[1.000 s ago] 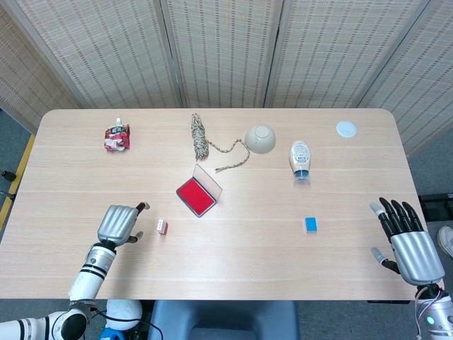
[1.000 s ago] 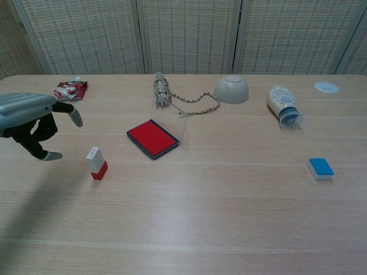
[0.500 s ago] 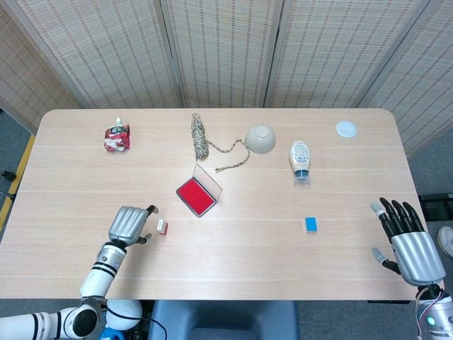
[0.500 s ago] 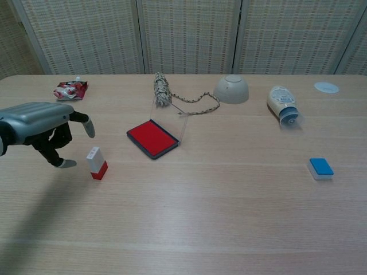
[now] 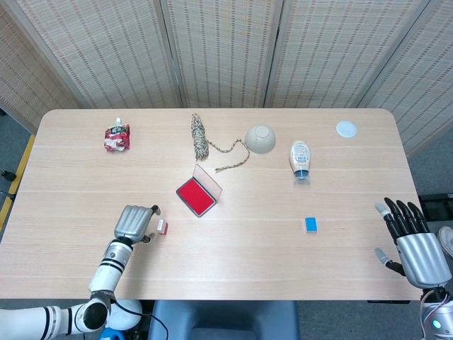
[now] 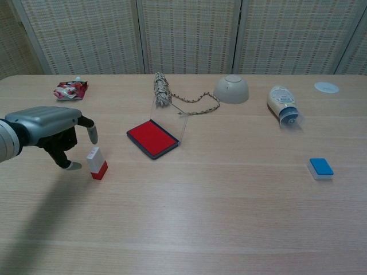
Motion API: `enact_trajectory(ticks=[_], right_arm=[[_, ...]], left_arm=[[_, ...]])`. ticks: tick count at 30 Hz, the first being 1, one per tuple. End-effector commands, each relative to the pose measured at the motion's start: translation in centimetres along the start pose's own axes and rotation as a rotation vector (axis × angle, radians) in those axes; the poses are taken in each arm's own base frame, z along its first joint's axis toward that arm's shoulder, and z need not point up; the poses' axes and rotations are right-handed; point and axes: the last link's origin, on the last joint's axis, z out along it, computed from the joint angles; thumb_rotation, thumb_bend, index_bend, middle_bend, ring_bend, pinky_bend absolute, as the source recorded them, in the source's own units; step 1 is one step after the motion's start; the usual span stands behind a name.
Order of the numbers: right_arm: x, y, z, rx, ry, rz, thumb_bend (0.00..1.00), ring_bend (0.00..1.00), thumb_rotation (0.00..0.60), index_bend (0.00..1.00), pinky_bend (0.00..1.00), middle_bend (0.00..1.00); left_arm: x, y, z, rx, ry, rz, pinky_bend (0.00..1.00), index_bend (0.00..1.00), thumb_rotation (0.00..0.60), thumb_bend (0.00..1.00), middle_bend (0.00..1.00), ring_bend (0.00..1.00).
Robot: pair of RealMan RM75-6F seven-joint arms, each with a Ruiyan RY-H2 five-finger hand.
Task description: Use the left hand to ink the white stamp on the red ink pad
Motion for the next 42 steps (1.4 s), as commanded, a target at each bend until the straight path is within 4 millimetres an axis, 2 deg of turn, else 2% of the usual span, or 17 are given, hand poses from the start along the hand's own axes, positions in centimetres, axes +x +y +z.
enact_trajectory(ticks=[1,14,23,30,42], right_arm=[[0.1,0.1,0.0,-0.001,0.002,0.000,0.23,0.00,0.600,0.00,0.00,0.00],[1.0,0.8,-0.5,-0.013,0.028,0.030,0.23,0.00,0.600,0.00,0.00,0.00],[3.1,3.2,-0.9,-0.089,0.092,0.095,0.25,0.00,0.600,0.00,0.00,0.00],[4.8,4.8,-2.5,-0.114,0.176,0.177,0.26,0.00,0.600,0.00,0.00,0.00],[4.9,4.5,-3.3,-0.081,0.199,0.183,0.26,0.00,0.600,0.00,0.00,0.00]], left_arm=[[-0.2,0.1,0.4,0.006,-0.010,0.001,0.80,0.39,0.600,0.29,0.94,0.73],[-0.2,0.9,0.6,0.012,-0.016,-0.006,0.80,0.42,0.600,0.29,0.95,0.73],[0.3,2.0,-0.1,-0.006,-0.004,-0.037,0.80,0.42,0.600,0.29,0.95,0.73],[0.0,2.8,-0.1,-0.027,-0.011,-0.008,0.80,0.42,0.600,0.29,0.95,0.73],[0.3,2.0,0.7,-0.002,-0.013,-0.013,0.80,0.42,0.600,0.29,0.95,0.73]])
